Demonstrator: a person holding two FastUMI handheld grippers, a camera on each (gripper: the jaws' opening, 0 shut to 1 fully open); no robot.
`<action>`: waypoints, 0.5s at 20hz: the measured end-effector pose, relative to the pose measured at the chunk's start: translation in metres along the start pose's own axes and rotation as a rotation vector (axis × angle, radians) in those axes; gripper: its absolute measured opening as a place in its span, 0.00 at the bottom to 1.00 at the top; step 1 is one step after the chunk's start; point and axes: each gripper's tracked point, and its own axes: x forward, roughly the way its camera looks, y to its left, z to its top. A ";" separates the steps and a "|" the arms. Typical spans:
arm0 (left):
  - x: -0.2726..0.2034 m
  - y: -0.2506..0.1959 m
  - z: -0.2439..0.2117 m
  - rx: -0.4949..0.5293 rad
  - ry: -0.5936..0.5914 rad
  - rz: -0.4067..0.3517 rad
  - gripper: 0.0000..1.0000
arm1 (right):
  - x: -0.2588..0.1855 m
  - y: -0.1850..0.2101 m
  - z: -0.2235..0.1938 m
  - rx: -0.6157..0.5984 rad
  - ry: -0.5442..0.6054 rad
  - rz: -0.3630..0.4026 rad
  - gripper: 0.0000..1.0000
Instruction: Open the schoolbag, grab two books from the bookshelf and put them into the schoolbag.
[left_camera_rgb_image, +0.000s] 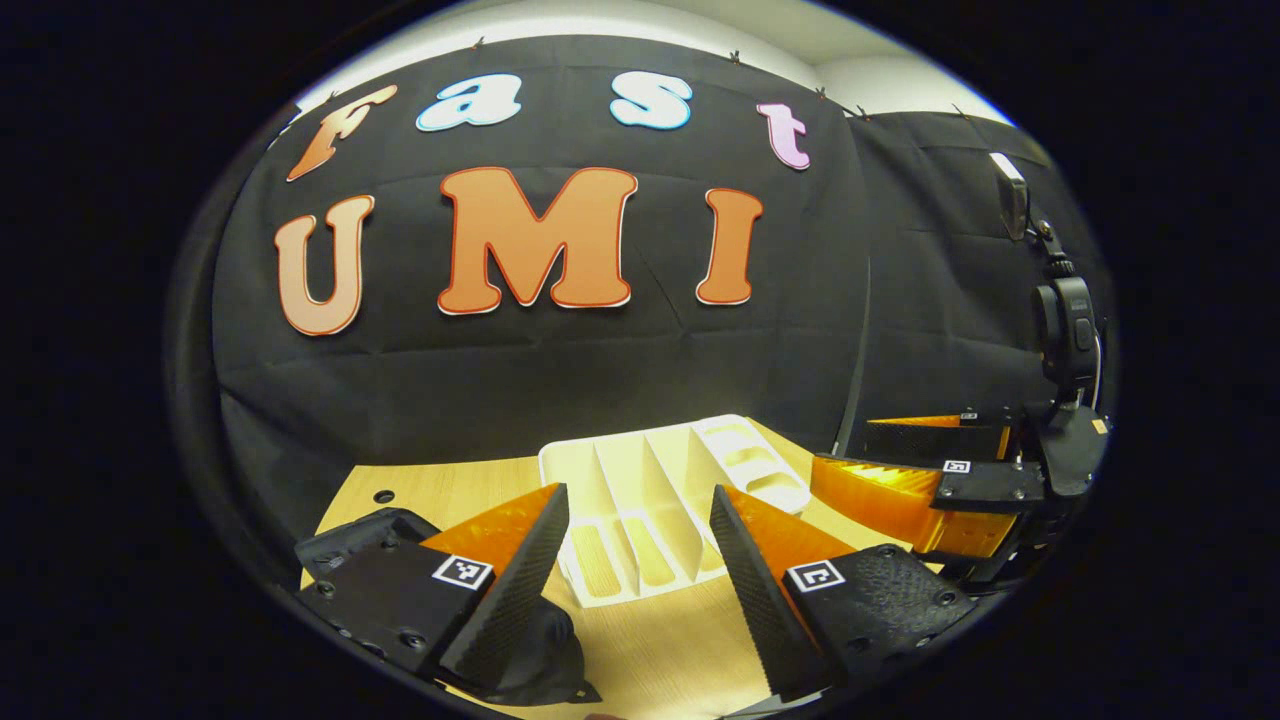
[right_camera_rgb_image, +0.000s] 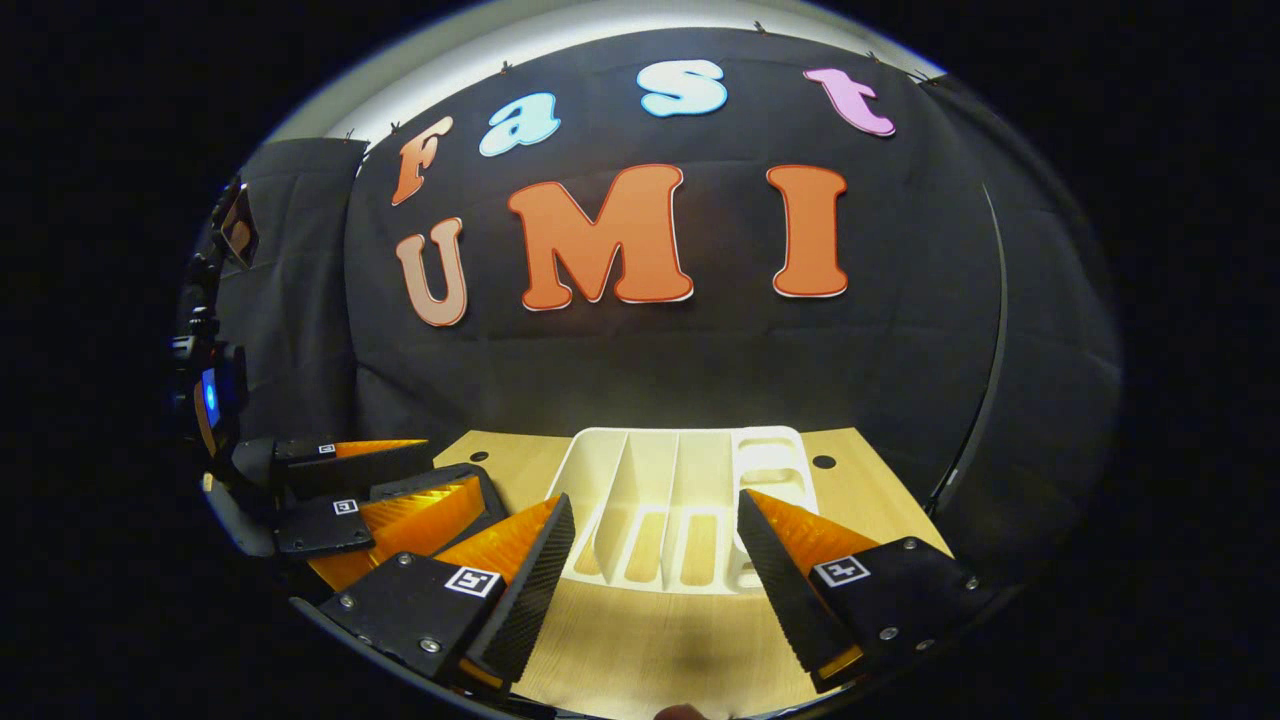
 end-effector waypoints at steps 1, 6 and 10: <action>0.000 -0.003 0.003 -0.011 -0.017 0.001 0.92 | 0.001 0.000 -0.001 -0.001 -0.007 -0.003 0.98; -0.005 0.002 0.029 0.018 -0.130 0.047 0.92 | -0.002 -0.004 0.010 -0.021 -0.083 -0.024 0.98; -0.010 0.010 0.039 0.063 -0.224 0.101 0.91 | -0.005 -0.007 0.023 -0.075 -0.197 -0.061 0.98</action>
